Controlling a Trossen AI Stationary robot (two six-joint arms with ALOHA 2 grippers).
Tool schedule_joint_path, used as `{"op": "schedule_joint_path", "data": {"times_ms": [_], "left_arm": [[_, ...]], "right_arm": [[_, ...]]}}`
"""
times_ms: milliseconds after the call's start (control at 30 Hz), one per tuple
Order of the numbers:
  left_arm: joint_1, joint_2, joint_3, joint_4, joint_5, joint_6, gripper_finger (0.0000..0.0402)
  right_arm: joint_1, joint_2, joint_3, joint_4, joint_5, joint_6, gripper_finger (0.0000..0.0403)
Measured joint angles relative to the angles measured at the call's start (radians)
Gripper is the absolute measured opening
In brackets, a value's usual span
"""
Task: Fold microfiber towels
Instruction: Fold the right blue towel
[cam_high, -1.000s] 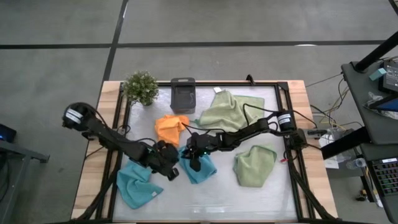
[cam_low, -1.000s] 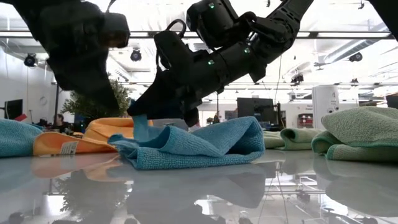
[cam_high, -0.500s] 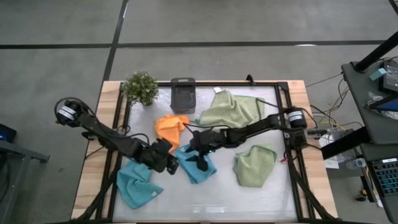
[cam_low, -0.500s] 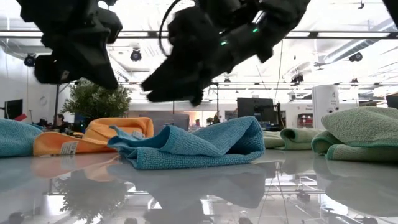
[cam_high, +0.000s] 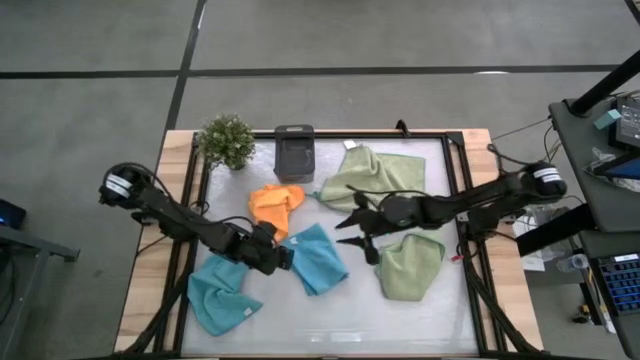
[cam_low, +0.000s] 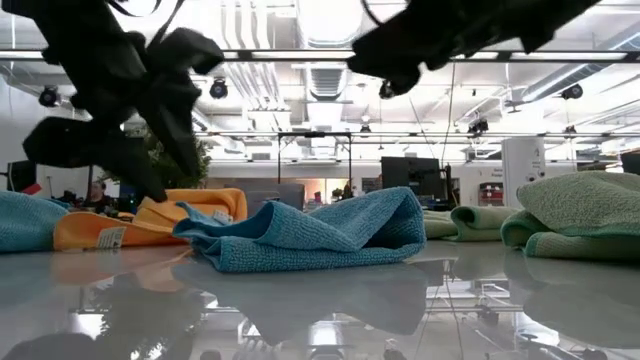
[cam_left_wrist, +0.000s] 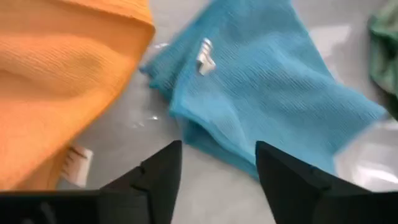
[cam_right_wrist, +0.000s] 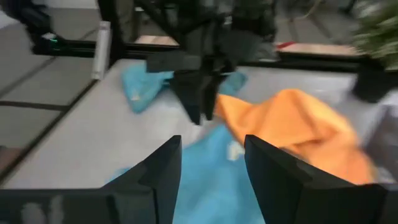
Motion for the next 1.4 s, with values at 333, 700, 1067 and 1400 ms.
{"op": "schedule_joint_path", "data": {"times_ms": [333, 700, 1067, 1400], "left_arm": [[0.037, 0.103, 0.024, 0.008, -0.009, -0.037, 0.0205], [0.039, 0.144, 0.044, 0.058, -0.009, -0.032, 0.0149], [0.039, 0.142, 0.047, 0.059, -0.028, 0.018, 0.0008], [0.067, 0.094, 0.137, -0.106, -0.042, 0.145, 0.0002]], "right_arm": [[-0.001, -0.159, -0.103, 0.006, 0.045, -0.058, 0.0164], [-0.001, -0.190, -0.100, 0.008, 0.066, -0.112, 0.0164], [-0.001, -0.200, -0.100, 0.014, 0.066, -0.138, 0.0164], [-0.001, -0.200, -0.100, 0.014, 0.066, -0.140, 0.0164]]}}
